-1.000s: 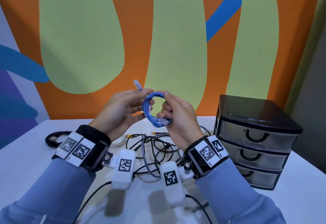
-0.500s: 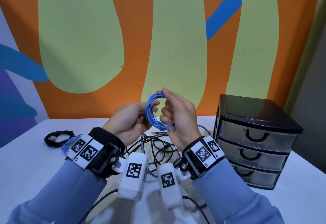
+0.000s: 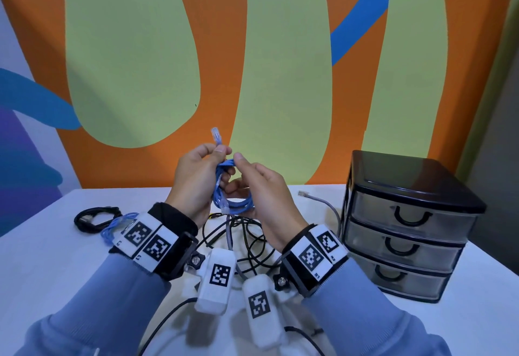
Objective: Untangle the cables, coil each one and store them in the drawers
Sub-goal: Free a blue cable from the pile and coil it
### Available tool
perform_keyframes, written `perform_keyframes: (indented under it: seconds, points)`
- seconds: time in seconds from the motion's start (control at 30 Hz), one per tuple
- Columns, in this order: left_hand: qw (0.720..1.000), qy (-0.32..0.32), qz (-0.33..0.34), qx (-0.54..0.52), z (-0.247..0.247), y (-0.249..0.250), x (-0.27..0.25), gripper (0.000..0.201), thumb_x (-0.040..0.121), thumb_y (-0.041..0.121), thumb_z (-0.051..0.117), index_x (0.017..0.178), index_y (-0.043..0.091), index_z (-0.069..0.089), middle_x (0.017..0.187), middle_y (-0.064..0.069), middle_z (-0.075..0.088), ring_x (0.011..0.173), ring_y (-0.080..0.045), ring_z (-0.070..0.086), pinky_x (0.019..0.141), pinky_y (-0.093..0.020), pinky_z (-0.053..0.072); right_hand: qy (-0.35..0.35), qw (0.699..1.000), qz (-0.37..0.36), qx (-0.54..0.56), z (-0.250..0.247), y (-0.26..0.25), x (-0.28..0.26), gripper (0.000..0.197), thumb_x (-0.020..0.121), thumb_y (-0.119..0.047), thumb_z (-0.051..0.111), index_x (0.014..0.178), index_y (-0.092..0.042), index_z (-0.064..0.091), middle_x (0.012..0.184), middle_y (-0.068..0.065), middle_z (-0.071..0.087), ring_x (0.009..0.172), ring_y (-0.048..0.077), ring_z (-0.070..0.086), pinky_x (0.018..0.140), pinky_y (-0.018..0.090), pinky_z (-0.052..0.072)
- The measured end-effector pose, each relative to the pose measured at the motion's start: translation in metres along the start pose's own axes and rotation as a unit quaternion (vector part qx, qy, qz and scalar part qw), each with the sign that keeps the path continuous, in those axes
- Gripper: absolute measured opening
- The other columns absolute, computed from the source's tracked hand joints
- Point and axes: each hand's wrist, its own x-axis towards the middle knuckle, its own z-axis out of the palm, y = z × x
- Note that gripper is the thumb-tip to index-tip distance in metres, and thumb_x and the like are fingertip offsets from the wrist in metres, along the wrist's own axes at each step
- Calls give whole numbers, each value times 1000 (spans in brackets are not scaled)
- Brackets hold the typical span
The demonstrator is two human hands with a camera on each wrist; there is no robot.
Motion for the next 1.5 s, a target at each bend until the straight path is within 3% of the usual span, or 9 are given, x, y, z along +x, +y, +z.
perform_keyframes:
  seconds: [0.1, 0.27, 0.47, 0.73, 0.87, 0.97, 1.03, 1.2, 1.5]
  points:
    - [1000, -5, 6, 21, 0, 0, -1, 14, 108, 16, 59, 100, 8, 67, 63, 0, 62, 51, -15, 48, 46, -27, 42, -7, 1000, -7, -16, 0, -3, -3, 51, 101, -47, 64, 104, 3, 73, 74, 13, 68, 70, 21, 68, 65, 27, 54]
    - [998, 52, -5, -16, -5, 1, 1, 15, 109, 11, 57, 102, 4, 68, 77, -8, 62, 59, -19, 56, 50, -26, 51, 12, 1000, -16, 11, 1, -9, -4, 30, 99, -30, 66, 81, -8, 77, 74, 25, 71, 63, 27, 65, 70, 31, 54]
    - [992, 98, 2, -74, -9, 5, 4, 13, 109, 9, 55, 109, 3, 66, 72, -6, 62, 54, -12, 58, 55, -30, 55, 23, 999, -24, 38, 3, -10, -3, 33, 100, -27, 66, 82, -1, 77, 75, 25, 73, 59, 26, 64, 57, 24, 53]
    - [987, 58, -20, -151, -7, 11, 2, 11, 108, 18, 60, 100, 11, 65, 76, -4, 71, 57, -12, 64, 61, -27, 57, 66, 992, -7, 105, -4, -14, -2, 49, 98, -40, 70, 55, -19, 61, 73, 20, 73, 66, 29, 64, 69, 33, 55]
    - [984, 42, -49, -168, -4, 8, 1, 15, 107, 23, 60, 96, 13, 61, 78, -2, 75, 65, -13, 71, 67, -27, 50, 12, 960, 44, 277, -14, -21, -1, 35, 98, -39, 69, 75, -19, 53, 74, 6, 67, 71, 19, 67, 88, 35, 58]
    - [979, 52, -68, -184, -4, 3, 2, 16, 108, 22, 61, 95, 11, 62, 76, -2, 76, 67, -14, 69, 64, -24, 51, -35, 946, 32, 320, -16, -27, -2, 17, 95, -29, 71, 100, -13, 68, 96, 8, 73, 89, 20, 71, 106, 41, 52]
    - [981, 66, -60, -174, -6, 1, 4, 13, 108, 21, 61, 100, 11, 62, 74, 0, 76, 63, -11, 61, 61, -22, 52, -63, 950, 12, 304, -15, -27, -3, 31, 89, -20, 74, 117, -7, 69, 112, 11, 72, 101, 21, 71, 107, 41, 54]
    - [976, 60, -52, -204, -7, 4, 6, 9, 107, 16, 61, 100, 11, 59, 74, -3, 75, 61, -12, 60, 60, -23, 55, -95, 959, -20, 265, -19, -24, -1, 45, 96, -1, 65, 140, -1, 57, 119, 16, 73, 111, 25, 70, 104, 36, 55]
    - [966, -109, -79, -221, -1, 9, -2, 25, 105, -7, 50, 126, -4, 63, 108, -21, 77, 83, -14, 70, 86, -24, 62, 73, 904, -9, 422, -33, -24, 18, 19, 108, -16, 55, 108, 1, 63, 65, 5, 56, 58, 16, 65, 60, 29, 60]
